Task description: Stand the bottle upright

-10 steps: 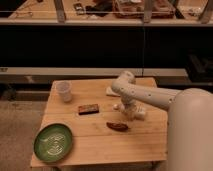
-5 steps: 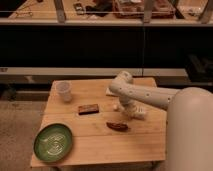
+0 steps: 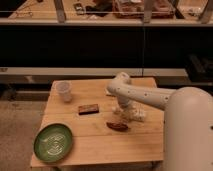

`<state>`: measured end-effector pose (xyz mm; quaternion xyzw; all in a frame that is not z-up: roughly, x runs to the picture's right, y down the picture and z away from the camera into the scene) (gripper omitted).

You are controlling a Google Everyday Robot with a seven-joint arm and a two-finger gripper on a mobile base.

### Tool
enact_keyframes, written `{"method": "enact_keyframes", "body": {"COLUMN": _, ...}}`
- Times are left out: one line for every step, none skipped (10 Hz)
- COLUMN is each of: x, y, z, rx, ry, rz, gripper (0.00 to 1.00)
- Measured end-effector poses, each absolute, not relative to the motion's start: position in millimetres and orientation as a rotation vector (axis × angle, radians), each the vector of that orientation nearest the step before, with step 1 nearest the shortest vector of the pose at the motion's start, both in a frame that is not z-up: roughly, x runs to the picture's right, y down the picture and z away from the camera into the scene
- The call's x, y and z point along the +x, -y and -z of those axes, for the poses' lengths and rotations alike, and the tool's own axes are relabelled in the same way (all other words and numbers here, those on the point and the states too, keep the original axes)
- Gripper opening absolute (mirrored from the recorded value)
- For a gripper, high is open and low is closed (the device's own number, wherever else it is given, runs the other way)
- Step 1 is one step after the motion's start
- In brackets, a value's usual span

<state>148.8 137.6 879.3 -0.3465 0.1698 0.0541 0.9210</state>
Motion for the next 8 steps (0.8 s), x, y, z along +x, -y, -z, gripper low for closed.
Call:
{"method": "enact_keyframes", "body": {"x": 144.8, "y": -130.0, "z": -876.4, "rx": -0.707, "ry": -0.328, "rz": -0.115, "gripper": 0.0}}
{"method": "enact_keyframes", "body": {"x": 141.9, "y": -124.1, "z": -872.6, "rx": -0.709, "ry": -0.299, "rz": -0.125, "gripper": 0.0}}
{"method": "enact_keyframes", "body": {"x": 142.2, "y": -118.1, "z": -868.3, "rx": -0.716, "ry": -0.257, "rz": -0.152, "gripper": 0.0}}
{"method": "enact_keyframes", "body": {"x": 142.8, "y": -114.6, "z": -865.5, "rx": -0.724, "ry": -0.225, "rz": -0.177, "gripper": 0.0}}
{"method": "enact_keyframes", "body": {"x": 142.9, "y": -111.2, "z": -861.5, "rx": -0.738, "ry": -0.171, "rz": -0.218, "gripper": 0.0}}
{"method": "enact_keyframes", "body": {"x": 144.0, "y": -102.3, "z": -857.2, "rx": -0.741, "ry": -0.09, "rz": -0.277, "gripper": 0.0}}
{"method": "enact_keyframes", "body": {"x": 144.3, "y": -95.8, "z": -853.3, "rx": -0.742, "ry": -0.027, "rz": -0.316, "gripper": 0.0}}
{"method": "enact_keyframes", "body": {"x": 144.1, "y": -86.9, "z": -848.5, "rx": -0.735, "ry": 0.054, "rz": -0.356, "gripper": 0.0}}
